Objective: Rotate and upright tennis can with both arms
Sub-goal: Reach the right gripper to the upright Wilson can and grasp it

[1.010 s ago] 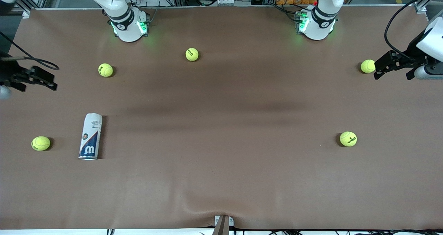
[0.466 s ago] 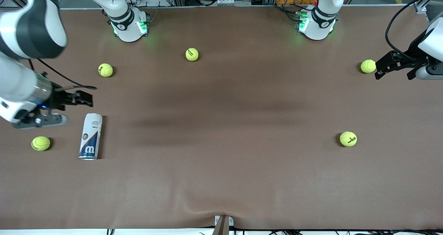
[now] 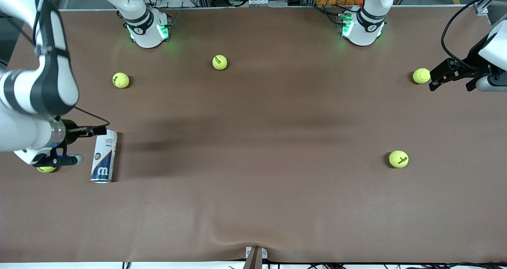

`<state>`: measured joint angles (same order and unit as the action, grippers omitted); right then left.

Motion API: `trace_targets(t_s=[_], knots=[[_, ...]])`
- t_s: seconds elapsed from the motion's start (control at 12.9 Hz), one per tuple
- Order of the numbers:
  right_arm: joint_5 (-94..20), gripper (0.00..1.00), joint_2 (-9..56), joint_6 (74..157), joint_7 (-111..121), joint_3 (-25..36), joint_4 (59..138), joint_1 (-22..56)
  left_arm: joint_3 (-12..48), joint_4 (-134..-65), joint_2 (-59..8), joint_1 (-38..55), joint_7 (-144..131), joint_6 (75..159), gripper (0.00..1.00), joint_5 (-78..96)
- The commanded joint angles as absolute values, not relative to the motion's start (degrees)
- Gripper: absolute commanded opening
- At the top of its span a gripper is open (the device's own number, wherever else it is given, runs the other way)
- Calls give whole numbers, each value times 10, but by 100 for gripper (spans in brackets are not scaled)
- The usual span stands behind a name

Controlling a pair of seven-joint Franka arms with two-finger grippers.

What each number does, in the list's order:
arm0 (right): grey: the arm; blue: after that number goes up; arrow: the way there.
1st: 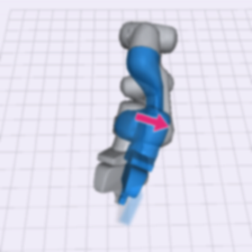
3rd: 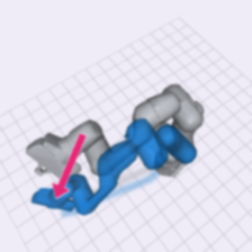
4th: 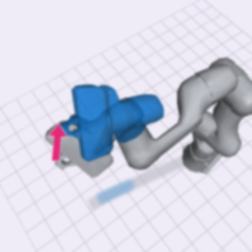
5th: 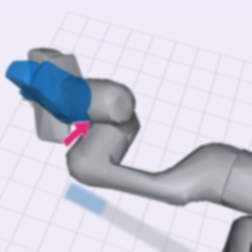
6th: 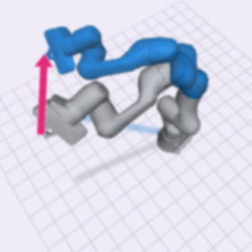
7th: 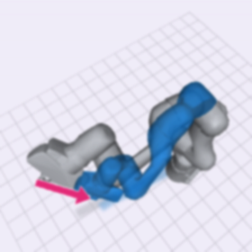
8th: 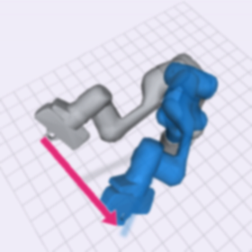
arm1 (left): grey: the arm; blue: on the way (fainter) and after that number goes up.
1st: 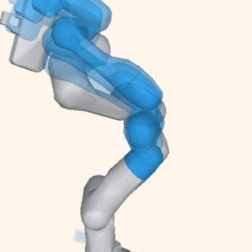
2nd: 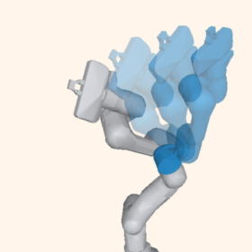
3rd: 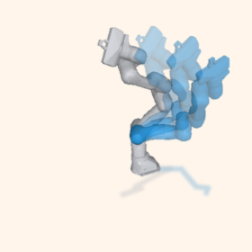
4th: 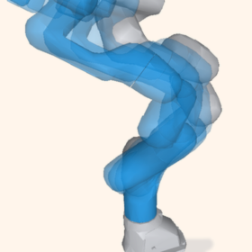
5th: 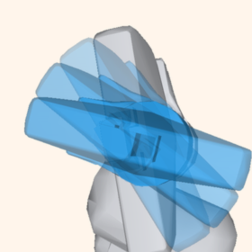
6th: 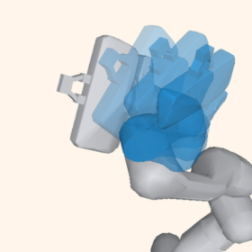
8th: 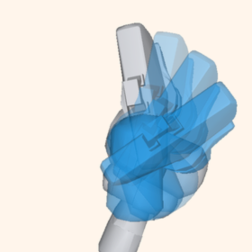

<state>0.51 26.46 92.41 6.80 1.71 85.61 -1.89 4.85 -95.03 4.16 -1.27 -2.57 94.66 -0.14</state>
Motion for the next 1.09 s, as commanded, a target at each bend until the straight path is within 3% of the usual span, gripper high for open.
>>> trace_targets(t_s=[0.0, 0.62, 1.01], knots=[[12, 100, 293, 960, 109, 11, 843, -37, 53, -945, 40, -18, -37, 940, 100, 1], [12, 100, 388, 1110, 266, 11, 852, -74, 53, -944, 40, -18, -37, 940, 100, 1], [10, 100, 407, 1180, 295, 11, 898, -76, 53, -944, 40, -18, -37, 940, 100, 2]])
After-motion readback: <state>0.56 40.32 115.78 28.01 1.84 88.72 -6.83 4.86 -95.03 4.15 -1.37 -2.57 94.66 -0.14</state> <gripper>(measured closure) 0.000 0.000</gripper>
